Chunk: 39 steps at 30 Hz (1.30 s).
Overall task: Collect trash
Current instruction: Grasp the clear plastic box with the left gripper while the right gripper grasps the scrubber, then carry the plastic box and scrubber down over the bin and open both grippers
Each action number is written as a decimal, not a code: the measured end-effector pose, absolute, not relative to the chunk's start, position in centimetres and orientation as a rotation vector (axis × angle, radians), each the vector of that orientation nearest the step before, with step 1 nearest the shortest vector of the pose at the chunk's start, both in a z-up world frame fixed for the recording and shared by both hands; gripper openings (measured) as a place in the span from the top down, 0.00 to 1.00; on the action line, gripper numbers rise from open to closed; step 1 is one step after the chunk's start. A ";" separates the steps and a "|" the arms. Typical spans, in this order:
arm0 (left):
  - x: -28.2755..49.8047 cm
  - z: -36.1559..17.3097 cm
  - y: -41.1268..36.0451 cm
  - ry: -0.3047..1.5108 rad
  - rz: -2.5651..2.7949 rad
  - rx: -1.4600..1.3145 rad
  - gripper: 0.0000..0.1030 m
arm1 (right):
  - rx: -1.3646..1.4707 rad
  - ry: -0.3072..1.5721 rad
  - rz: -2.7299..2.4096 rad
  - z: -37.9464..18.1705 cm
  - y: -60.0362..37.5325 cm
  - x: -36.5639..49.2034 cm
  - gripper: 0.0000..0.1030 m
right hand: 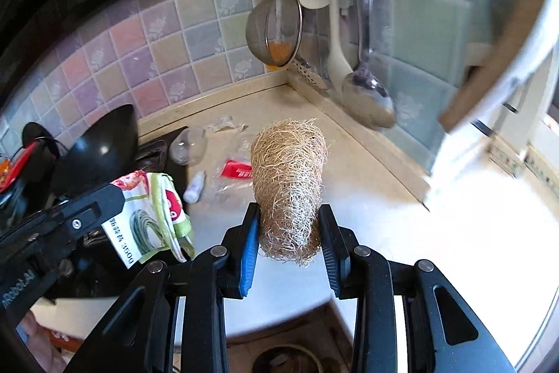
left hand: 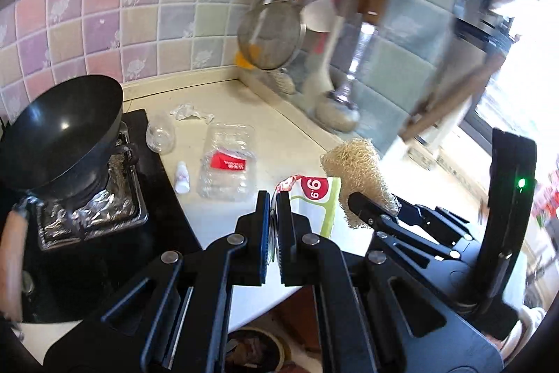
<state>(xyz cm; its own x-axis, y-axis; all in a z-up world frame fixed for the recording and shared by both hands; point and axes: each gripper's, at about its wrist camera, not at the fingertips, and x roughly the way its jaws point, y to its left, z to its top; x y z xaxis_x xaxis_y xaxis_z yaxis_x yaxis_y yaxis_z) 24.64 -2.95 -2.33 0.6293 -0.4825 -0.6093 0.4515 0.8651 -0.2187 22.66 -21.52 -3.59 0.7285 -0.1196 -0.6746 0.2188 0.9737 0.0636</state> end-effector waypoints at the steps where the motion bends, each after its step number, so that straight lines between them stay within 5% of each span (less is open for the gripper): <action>1: 23.7 -2.1 -2.8 0.710 -0.540 -0.038 0.98 | 0.151 0.730 -0.184 -3.3 -21.3 21.3 0.69; 13: 12.7 -6.6 -2.0 0.808 -0.564 0.088 0.98 | 0.175 0.879 -0.118 -7.8 -19.1 6.6 0.69; 27: 7.3 -25.5 -3.3 1.174 -0.365 0.125 0.98 | 0.183 1.136 0.023 -24.0 -20.2 0.9 0.69; 39: 7.9 -42.1 -2.7 1.293 -0.283 0.088 0.98 | 0.205 1.303 0.020 -42.2 -21.1 0.0 0.68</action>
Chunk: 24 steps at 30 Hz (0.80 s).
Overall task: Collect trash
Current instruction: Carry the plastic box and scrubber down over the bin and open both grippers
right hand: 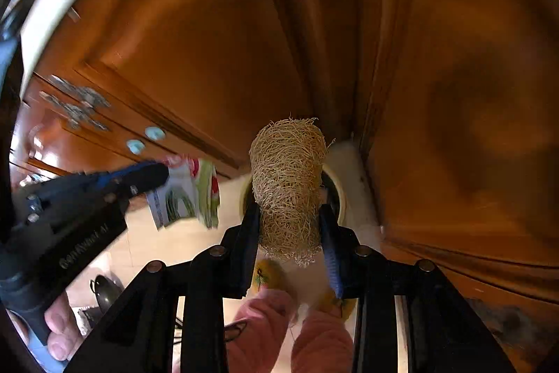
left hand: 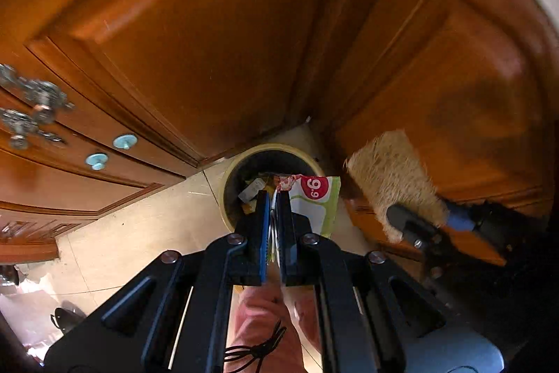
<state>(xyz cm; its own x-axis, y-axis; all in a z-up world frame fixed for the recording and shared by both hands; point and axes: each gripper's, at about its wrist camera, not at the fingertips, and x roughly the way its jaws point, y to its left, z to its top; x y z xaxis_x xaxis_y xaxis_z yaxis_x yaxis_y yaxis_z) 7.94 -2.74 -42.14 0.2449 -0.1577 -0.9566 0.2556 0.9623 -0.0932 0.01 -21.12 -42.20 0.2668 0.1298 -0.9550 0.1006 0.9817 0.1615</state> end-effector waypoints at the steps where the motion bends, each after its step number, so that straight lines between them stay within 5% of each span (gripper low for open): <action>1: 8.3 -43.0 -2.6 1.292 -0.282 0.084 0.98 | 0.206 1.316 0.019 -43.6 -21.2 0.1 0.68; 7: 10.7 -47.1 -2.4 1.325 -0.304 0.060 0.95 | 0.149 1.353 0.014 -48.2 -20.8 0.9 0.59; 14: 11.8 -47.5 -2.1 1.364 -0.305 0.069 0.93 | 0.151 1.363 0.022 -47.4 -21.3 0.8 0.53; 16: 11.9 -46.6 -1.7 1.369 -0.309 0.074 0.86 | 0.147 1.363 0.027 -46.8 -20.7 2.2 0.53; 18: 11.8 -45.7 -1.4 1.372 -0.309 0.081 0.58 | 0.138 1.357 0.034 -45.6 -19.9 2.5 0.53; 19: 11.8 -45.4 -1.2 1.372 -0.306 0.081 0.51 | 0.130 1.353 0.038 -44.9 -19.7 2.5 0.53; 24: 11.3 -41.4 -0.4 1.357 -0.304 0.083 0.49 | 0.101 1.337 0.073 -40.1 -17.9 3.7 0.53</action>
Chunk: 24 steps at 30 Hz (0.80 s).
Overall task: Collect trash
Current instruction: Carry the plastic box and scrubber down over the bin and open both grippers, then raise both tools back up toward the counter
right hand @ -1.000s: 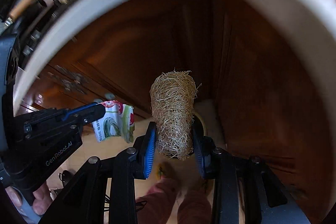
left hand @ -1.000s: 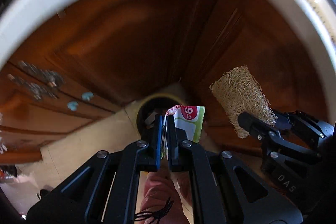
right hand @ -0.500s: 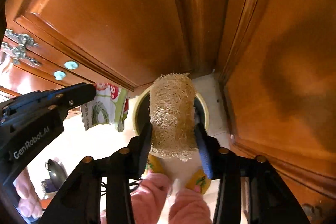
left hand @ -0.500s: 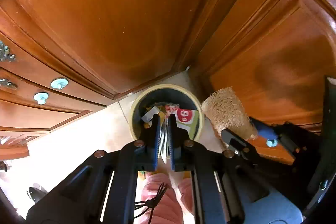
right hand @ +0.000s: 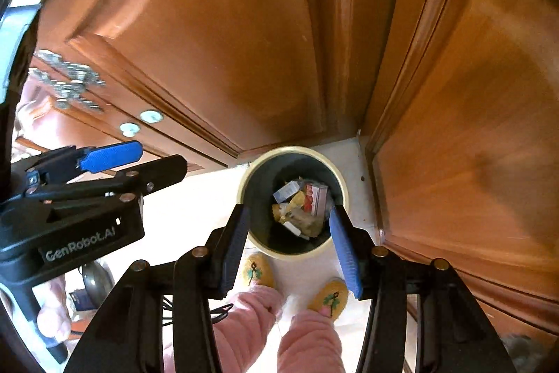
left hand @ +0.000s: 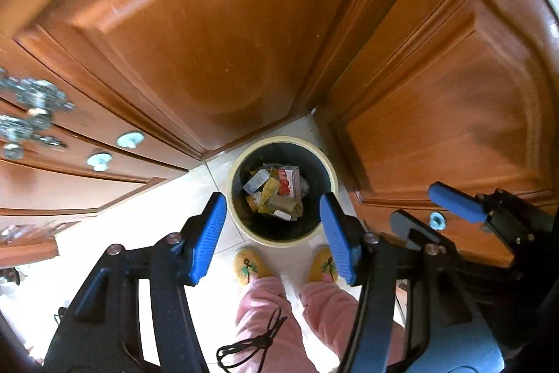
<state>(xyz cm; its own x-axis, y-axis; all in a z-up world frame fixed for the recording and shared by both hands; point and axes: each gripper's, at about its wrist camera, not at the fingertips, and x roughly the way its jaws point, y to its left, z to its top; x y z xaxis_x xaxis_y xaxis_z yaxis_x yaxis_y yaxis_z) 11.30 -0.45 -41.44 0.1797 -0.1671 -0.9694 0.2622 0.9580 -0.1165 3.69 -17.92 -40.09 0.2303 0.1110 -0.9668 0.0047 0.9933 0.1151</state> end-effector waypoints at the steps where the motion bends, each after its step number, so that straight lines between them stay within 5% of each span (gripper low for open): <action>1: 11.2 -40.3 -0.3 1.352 -0.301 0.083 0.49 | 0.104 1.341 0.087 -39.0 -17.7 3.7 0.53; 11: 9.8 -26.9 0.6 1.299 -0.331 0.101 0.49 | 0.058 1.318 0.261 -25.2 -15.0 1.8 0.52; 24: 10.9 -10.4 -2.5 1.053 -0.420 0.241 0.49 | 0.052 1.004 0.116 -7.7 -17.9 4.1 0.52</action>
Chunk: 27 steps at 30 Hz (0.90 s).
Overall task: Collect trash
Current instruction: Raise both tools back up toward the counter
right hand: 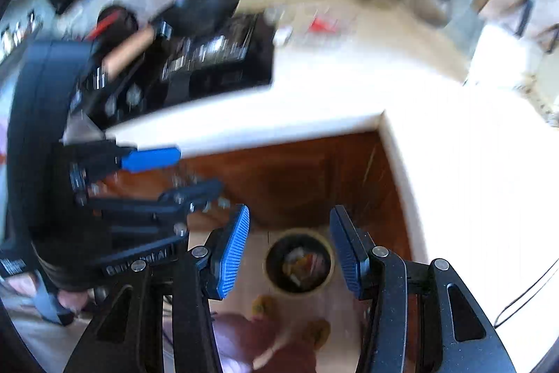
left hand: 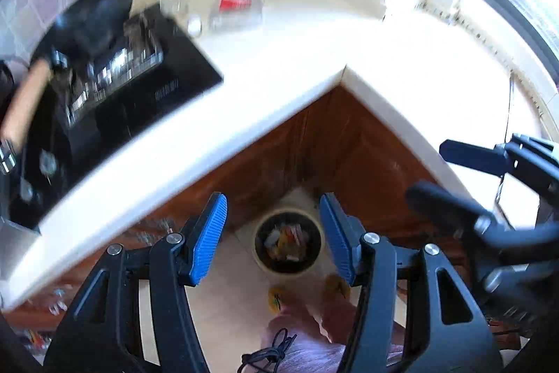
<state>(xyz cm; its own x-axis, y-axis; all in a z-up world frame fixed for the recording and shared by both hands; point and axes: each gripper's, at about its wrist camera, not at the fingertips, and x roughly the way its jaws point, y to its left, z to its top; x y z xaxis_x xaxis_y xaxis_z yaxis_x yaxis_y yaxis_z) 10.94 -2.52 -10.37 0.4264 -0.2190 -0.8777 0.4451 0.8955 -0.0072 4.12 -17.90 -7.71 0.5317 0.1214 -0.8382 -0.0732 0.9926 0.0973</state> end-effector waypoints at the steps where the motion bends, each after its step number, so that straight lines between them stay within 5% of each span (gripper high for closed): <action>1: 11.2 -9.8 -2.6 1.041 -0.427 0.239 0.49 | 0.057 0.983 0.096 -6.4 -18.3 4.5 0.52; 14: 17.9 -1.2 -1.9 0.868 -0.402 0.215 0.47 | -0.038 0.814 -0.020 4.6 -16.0 11.9 0.47; 27: 26.1 -0.2 1.1 0.852 -0.392 0.181 0.46 | -0.035 0.902 -0.021 0.1 -13.4 23.4 0.47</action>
